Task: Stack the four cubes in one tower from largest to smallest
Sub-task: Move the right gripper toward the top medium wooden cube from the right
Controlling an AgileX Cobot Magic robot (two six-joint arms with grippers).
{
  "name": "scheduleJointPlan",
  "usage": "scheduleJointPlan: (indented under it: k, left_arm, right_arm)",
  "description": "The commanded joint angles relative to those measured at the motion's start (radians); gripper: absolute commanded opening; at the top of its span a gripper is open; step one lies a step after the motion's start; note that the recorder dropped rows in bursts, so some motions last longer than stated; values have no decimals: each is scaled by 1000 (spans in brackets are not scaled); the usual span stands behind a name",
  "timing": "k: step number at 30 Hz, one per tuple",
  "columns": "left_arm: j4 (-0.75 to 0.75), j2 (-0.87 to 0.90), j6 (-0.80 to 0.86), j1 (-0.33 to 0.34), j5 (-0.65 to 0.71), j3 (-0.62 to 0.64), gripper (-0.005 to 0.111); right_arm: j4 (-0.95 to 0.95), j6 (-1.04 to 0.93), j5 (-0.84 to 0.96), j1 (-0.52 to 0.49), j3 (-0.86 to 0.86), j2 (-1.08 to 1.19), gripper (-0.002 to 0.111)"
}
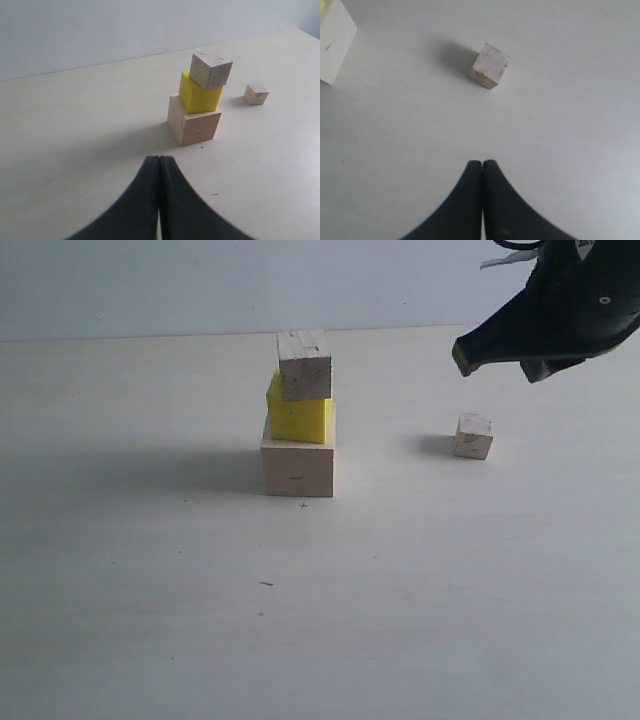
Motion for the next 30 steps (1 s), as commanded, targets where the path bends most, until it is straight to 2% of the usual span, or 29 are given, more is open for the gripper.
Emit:
scheduleJointPlan:
  k: [1, 7, 14, 17, 23, 30]
  left_arm:
    - [-14, 3, 7, 5, -14, 4, 0]
    - [-18, 52, 7, 5, -53, 4, 0]
    - [-46, 279, 17, 5, -174, 4, 0]
    - [-140, 400, 114, 5, -225, 0, 0]
    - [-370, 640, 324, 5, -232, -88, 0]
    - [-428, 842, 379, 5, -223, -184, 0]
  right_arm:
    - [-11, 8, -55, -6, 25, 3, 0]
    - [-6, 5, -72, -6, 26, 46, 0]
    - [84, -22, -203, -6, 26, 107, 0]
    - [100, -24, -263, -6, 26, 134, 0]
    - [100, -27, -366, -6, 26, 196, 0]
    - [84, -38, -448, -57, 26, 297, 0]
